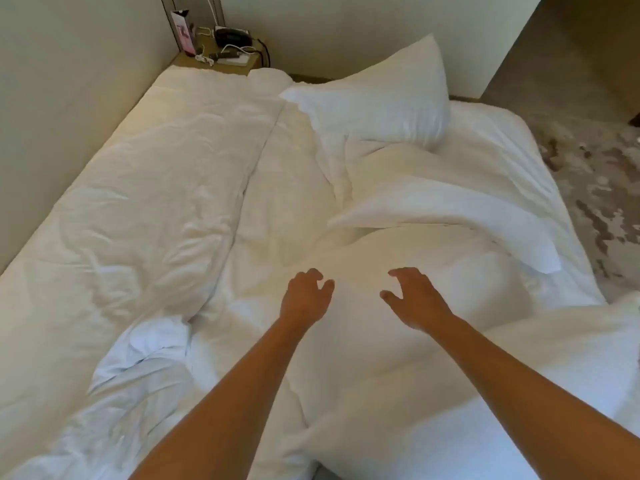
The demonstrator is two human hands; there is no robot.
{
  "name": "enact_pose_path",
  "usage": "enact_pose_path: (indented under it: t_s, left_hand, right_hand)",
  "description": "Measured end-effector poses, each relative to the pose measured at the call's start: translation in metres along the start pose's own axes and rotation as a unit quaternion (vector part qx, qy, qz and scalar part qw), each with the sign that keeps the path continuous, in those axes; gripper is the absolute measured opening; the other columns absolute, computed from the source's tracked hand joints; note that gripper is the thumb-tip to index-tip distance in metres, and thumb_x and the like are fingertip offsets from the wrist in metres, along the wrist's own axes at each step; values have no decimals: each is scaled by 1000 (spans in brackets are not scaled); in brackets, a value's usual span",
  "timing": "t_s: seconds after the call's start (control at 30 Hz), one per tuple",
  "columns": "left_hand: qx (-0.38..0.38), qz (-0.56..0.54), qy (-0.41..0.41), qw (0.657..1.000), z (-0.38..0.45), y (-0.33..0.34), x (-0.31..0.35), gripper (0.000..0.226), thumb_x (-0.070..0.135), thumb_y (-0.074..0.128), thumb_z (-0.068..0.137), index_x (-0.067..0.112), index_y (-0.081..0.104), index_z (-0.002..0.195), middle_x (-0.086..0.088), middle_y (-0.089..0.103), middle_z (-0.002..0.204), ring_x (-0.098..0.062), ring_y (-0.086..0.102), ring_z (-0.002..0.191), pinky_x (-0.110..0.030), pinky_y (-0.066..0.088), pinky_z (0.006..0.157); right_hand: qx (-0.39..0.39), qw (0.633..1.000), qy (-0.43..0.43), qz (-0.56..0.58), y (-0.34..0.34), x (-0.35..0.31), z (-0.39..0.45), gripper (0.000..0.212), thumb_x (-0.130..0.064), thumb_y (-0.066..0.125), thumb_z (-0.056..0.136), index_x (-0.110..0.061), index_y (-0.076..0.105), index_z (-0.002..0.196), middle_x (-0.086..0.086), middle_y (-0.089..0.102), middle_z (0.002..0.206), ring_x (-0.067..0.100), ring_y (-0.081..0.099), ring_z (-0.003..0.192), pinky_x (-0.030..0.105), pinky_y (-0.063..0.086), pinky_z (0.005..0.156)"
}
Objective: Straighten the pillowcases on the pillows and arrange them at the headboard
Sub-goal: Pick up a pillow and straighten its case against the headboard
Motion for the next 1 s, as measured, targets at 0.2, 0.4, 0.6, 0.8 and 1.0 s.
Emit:
enact_pose_path:
  t_s: [0.2, 0.4, 0.6, 0.8, 1.0]
  left_hand:
    - [-53, 118, -77, 989, 84, 29, -20, 75, 69, 50, 93, 21, 45, 150, -11, 48, 151, -32, 45, 140, -49, 40, 115]
    - [-59, 166, -112, 978, 119, 56, -52, 106, 96, 35, 72, 24, 42, 149, -7, 58, 141, -32, 53, 133, -50, 35, 114]
    - [-36, 158, -114, 980, 119, 61, -57, 103, 100, 37, 66, 18, 54, 126, -4, 65, 123, -31, 62, 113, -42, 47, 87]
    - [-18, 143, -85, 986, 87, 58, -37, 73, 92, 45, 71, 23, 51, 96, 6, 60, 86, -21, 60, 76, -36, 48, 67]
    - [-10, 177, -27, 984, 37, 52, -8, 59, 84, 44, 80, 25, 44, 86, 7, 55, 75, -20, 59, 69, -37, 47, 61]
  right_hand:
    - [-50, 993, 22, -103, 48, 52, 77, 99, -89, 19, 89, -31, -1, 167, 3, -9, 176, 25, -7, 163, 67, 7, 125]
    - [62, 986, -15, -155, 103, 76, 82, 97, -87, 13, 92, -26, 15, 167, 10, 13, 175, 31, 12, 162, 75, 12, 118]
    - [87, 984, -23, -151, 106, 77, 83, 96, -84, 17, 94, -23, 14, 168, 11, 11, 175, 31, 9, 162, 75, 10, 119]
    - [92, 991, -21, -93, 74, 71, 66, 90, -80, 30, 95, -20, 30, 162, 12, 28, 170, 30, 25, 158, 65, 18, 124]
    - [125, 985, -115, 38, 9, 40, 90, 78, -67, 50, 97, -20, 36, 156, 6, 48, 155, 27, 46, 141, 43, 44, 113]
Point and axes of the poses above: each hand's wrist, its own z-axis towards the middle knuckle, its own y-axis out of the palm, x = y × z, the point moved 2 cm from there along z, towards the middle knuckle
